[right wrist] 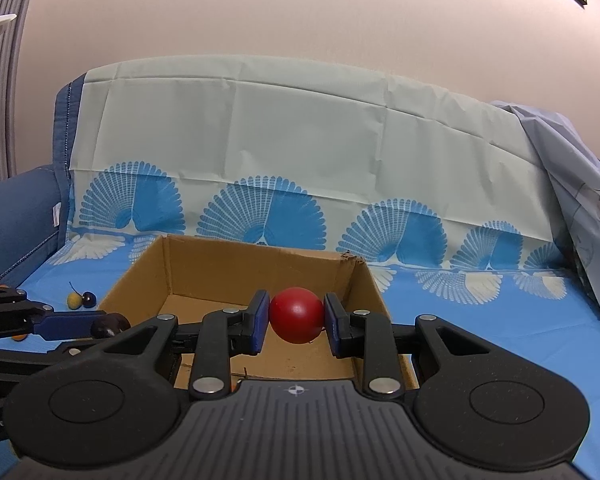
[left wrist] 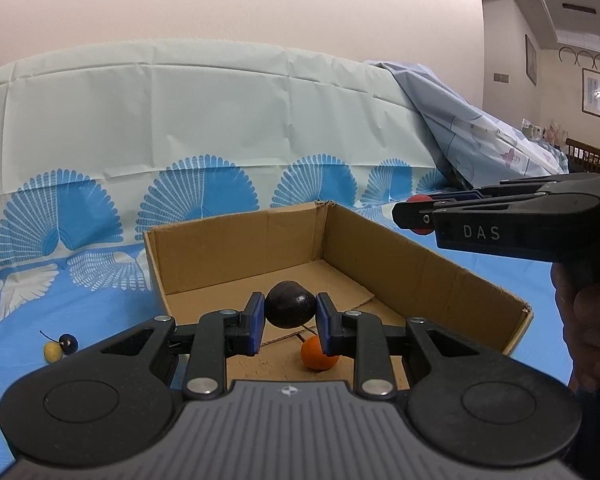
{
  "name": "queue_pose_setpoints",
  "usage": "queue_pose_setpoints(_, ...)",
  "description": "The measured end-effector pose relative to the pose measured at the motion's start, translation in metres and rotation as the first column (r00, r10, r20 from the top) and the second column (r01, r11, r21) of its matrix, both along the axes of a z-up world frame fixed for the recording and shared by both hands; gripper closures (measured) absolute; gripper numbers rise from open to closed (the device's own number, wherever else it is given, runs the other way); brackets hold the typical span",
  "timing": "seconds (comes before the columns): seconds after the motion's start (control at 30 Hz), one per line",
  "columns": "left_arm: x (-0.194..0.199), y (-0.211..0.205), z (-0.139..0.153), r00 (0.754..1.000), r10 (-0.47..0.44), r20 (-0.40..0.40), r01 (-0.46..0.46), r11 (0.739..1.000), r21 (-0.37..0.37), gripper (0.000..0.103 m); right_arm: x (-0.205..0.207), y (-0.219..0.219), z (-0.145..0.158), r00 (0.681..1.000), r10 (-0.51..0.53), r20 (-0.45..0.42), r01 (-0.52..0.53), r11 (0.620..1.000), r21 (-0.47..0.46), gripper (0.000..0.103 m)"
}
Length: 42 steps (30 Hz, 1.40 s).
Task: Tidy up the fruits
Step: 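Open the right tool to drop the red fruit while the left tool releases the dark fruit, then move both open tools back down toward the remaining fruits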
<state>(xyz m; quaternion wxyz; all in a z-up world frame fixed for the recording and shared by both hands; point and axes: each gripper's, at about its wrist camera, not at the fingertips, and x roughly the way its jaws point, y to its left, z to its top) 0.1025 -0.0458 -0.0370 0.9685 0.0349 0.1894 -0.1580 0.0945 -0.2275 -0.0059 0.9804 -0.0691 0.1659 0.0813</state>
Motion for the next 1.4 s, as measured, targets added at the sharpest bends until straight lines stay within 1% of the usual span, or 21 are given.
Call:
queue_pose_setpoints(0.33, -0.001, -0.003, -0.001, 1.0, -0.01, 0.006, 0.01, 1.0, 0.001, 0.073, 0.001, -0.003, 0.0, 1.0, -0.008, -0.006, 0.008, 1.0, 0.008, 0.072)
queue_pose_setpoints(0.37, -0.002, -0.004, -0.001, 1.0, -0.01, 0.008, 0.01, 1.0, 0.0, 0.072, 0.001, -0.002, 0.0, 1.0, -0.007, -0.008, 0.007, 1.0, 0.007, 0.072)
queue_pose_setpoints(0.4, -0.002, -0.004, -0.001, 1.0, -0.009, 0.008, 0.009, 1.0, 0.001, 0.069, 0.001, -0.003, 0.0, 1.0, -0.006, -0.011, 0.006, 1.0, 0.007, 0.072)
queue_pose_setpoints(0.43, -0.002, -0.004, -0.001, 1.0, -0.002, 0.011, 0.002, 1.0, 0.003, 0.066, 0.002, -0.003, 0.0, 1.0, -0.004, -0.015, 0.004, 1.0, 0.008, 0.068)
queue_pose_setpoints(0.47, -0.002, -0.003, 0.0, 1.0, 0.002, 0.016, -0.002, 1.0, 0.002, 0.06, 0.002, -0.002, -0.001, 1.0, -0.003, -0.019, 0.003, 1.0, 0.007, 0.058)
queue_pose_setpoints(0.53, -0.003, -0.002, 0.001, 1.0, 0.008, 0.02, -0.007, 1.0, -0.007, 0.06, 0.001, -0.001, -0.001, 1.0, -0.005, -0.016, 0.005, 1.0, 0.001, 0.049)
queue_pose_setpoints(0.6, -0.003, -0.001, 0.001, 1.0, 0.013, 0.02, -0.012, 1.0, -0.011, 0.06, 0.001, -0.001, 0.0, 1.0, -0.006, -0.013, 0.006, 1.0, 0.001, 0.047)
queue_pose_setpoints(0.73, -0.004, -0.001, 0.002, 0.999, 0.021, 0.025, -0.021, 1.0, -0.009, 0.06, 0.001, -0.001, 0.0, 1.0, -0.017, -0.01, 0.017, 1.0, 0.002, 0.04)
queue_pose_setpoints(0.8, -0.005, -0.001, 0.003, 0.999, 0.03, 0.036, -0.03, 1.0, -0.005, 0.06, 0.001, -0.001, 0.001, 1.0, -0.022, -0.009, 0.022, 1.0, 0.005, 0.04)
queue_pose_setpoints(0.9, -0.012, 0.0, 0.005, 0.996, 0.05, 0.073, -0.051, 0.999, 0.007, 0.06, -0.001, 0.001, 0.001, 1.0, -0.025, -0.006, 0.025, 1.0, 0.01, 0.038)
queue_pose_setpoints(1.0, -0.018, 0.005, 0.006, 0.992, 0.075, 0.1, -0.078, 0.996, 0.03, 0.061, -0.004, 0.005, 0.003, 1.0, -0.025, 0.002, 0.025, 1.0, 0.015, 0.038)
queue_pose_setpoints(1.03, -0.02, 0.008, 0.007, 0.991, 0.09, 0.095, -0.093, 0.995, 0.032, 0.061, -0.005, 0.006, 0.003, 1.0, -0.024, 0.005, 0.024, 1.0, 0.018, 0.038)
queue_pose_setpoints(1.07, -0.02, 0.014, 0.009, 0.991, 0.109, 0.072, -0.111, 0.994, 0.023, 0.061, -0.006, 0.009, 0.004, 1.0, -0.023, 0.008, 0.023, 0.999, 0.023, 0.038)
queue_pose_setpoints(1.13, -0.018, 0.032, 0.013, 0.99, 0.143, 0.009, -0.143, 0.99, -0.018, 0.062, -0.009, 0.014, 0.005, 1.0, -0.018, 0.014, 0.018, 0.999, 0.032, 0.038)
queue_pose_setpoints(1.17, -0.016, 0.04, 0.016, 0.988, 0.157, -0.009, -0.157, 0.987, -0.017, 0.066, -0.011, 0.017, 0.006, 1.0, -0.012, 0.019, 0.011, 0.999, 0.04, 0.038)
queue_pose_setpoints(1.2, -0.014, 0.049, 0.02, 0.986, 0.169, -0.016, -0.169, 0.986, -0.001, 0.07, -0.012, 0.02, 0.007, 1.0, -0.006, 0.021, 0.005, 0.999, 0.046, 0.038)
queue_pose_setpoints(1.23, -0.012, 0.057, 0.026, 0.984, 0.179, -0.015, -0.179, 0.984, 0.018, 0.072, -0.013, 0.024, 0.008, 1.0, 0.001, 0.025, -0.002, 0.999, 0.053, 0.038)
queue_pose_setpoints(1.3, -0.011, 0.078, 0.039, 0.982, 0.189, 0.006, -0.189, 0.981, 0.054, 0.072, -0.017, 0.032, 0.01, 0.999, 0.022, 0.028, -0.024, 0.997, 0.067, 0.039)
queue_pose_setpoints(1.4, -0.014, 0.111, 0.056, 0.977, 0.209, 0.046, -0.213, 0.971, 0.11, 0.073, -0.023, 0.049, 0.011, 0.997, 0.071, 0.029, -0.073, 0.994, 0.079, 0.046)
